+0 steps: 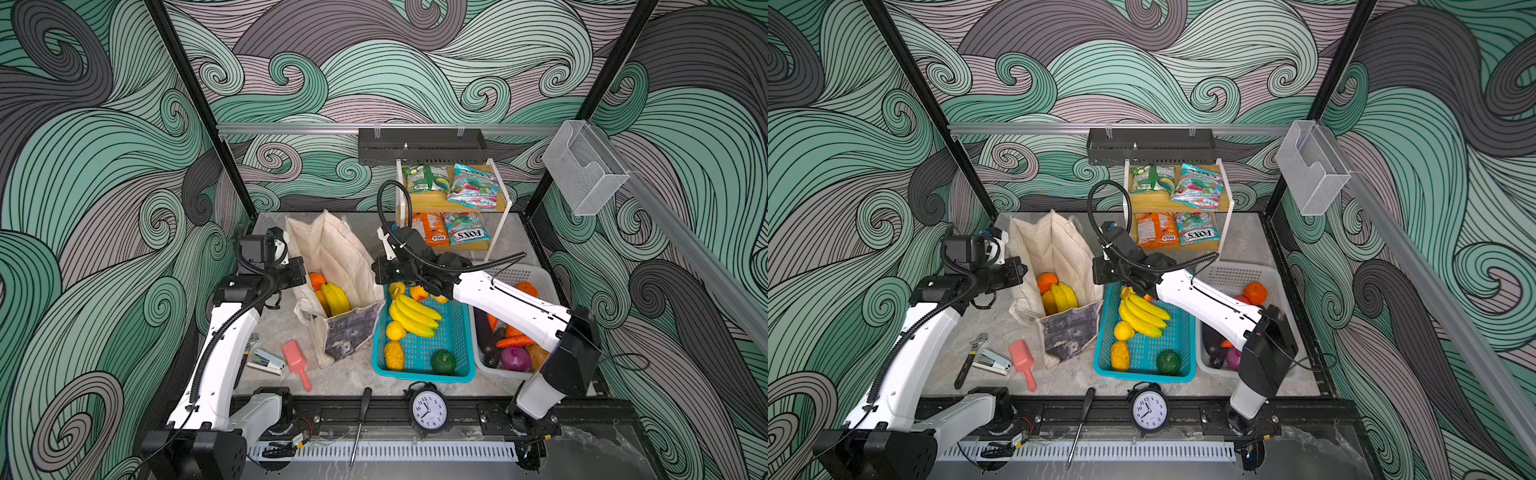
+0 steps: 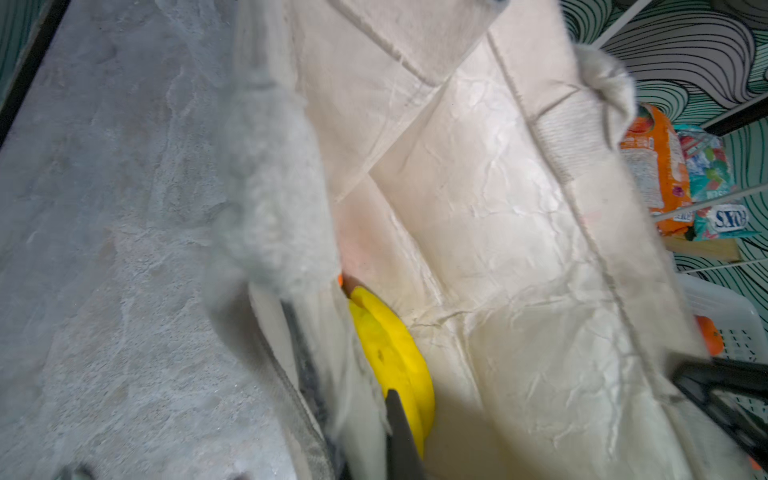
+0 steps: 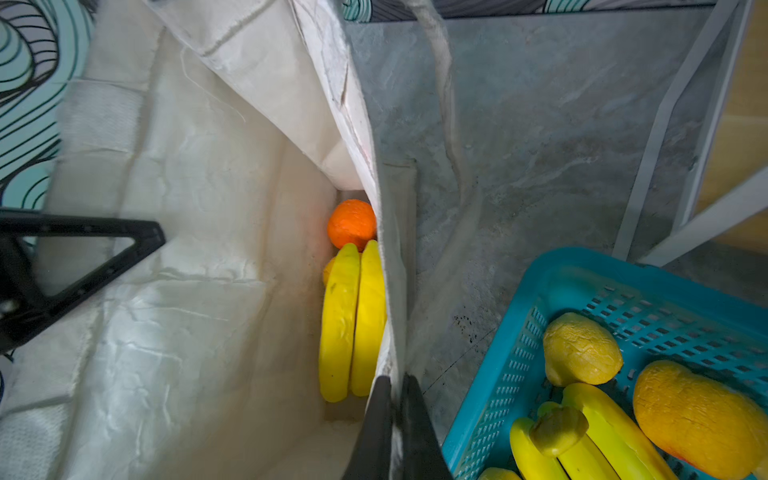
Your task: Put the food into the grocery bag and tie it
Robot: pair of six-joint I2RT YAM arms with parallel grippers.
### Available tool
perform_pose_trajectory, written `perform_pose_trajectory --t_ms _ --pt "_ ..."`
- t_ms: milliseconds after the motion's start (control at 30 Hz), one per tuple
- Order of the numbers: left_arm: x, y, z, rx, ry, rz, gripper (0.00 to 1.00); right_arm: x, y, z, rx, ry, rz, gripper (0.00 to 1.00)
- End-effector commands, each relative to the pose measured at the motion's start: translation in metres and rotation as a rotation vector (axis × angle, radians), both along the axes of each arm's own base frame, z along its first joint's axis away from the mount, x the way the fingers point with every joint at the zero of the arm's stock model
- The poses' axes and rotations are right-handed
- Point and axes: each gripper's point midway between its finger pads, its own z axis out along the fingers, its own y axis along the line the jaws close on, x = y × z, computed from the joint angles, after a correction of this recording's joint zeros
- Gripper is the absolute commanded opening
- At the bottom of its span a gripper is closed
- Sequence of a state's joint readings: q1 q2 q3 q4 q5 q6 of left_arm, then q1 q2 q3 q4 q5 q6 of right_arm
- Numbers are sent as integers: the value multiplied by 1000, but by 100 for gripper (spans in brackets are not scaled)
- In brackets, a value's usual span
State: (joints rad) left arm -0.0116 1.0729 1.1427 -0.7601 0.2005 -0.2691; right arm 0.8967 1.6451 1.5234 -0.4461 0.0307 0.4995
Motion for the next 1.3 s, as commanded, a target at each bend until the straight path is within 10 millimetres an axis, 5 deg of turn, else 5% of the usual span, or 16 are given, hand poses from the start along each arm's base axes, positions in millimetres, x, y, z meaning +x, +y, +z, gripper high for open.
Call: perform_pose_trajectory --t_ms 0,167,400,600,667,767,867,1033,1267 --pt "6 13 44 14 -78 91 0 -3 -14 51 -15 -162 -46 0" --pt "21 14 58 -8 -68 120 0 -5 -28 61 -15 -217 -111 0" --pt "44 17 43 21 28 116 0 -6 -42 74 -57 -303 -168 0" --pt "47 -4 33 -23 -3 -10 0 -3 -12 36 -30 -199 -120 0" --pt "45 -3 33 -8 -17 -18 11 0 -7 28 -16 -173 -137 0" --pt "40 -6 36 -18 -28 -34 45 5 -5 22 -23 -153 -157 0" --pt "29 -1 37 6 -25 -14 58 8 -6 19 -30 -150 -172 0" --pt "7 18 23 87 38 56 54 15 -12 15 -41 -141 -190 0" --pt "18 8 -4 59 81 5 43 12 -8 18 -16 -150 -150 0"
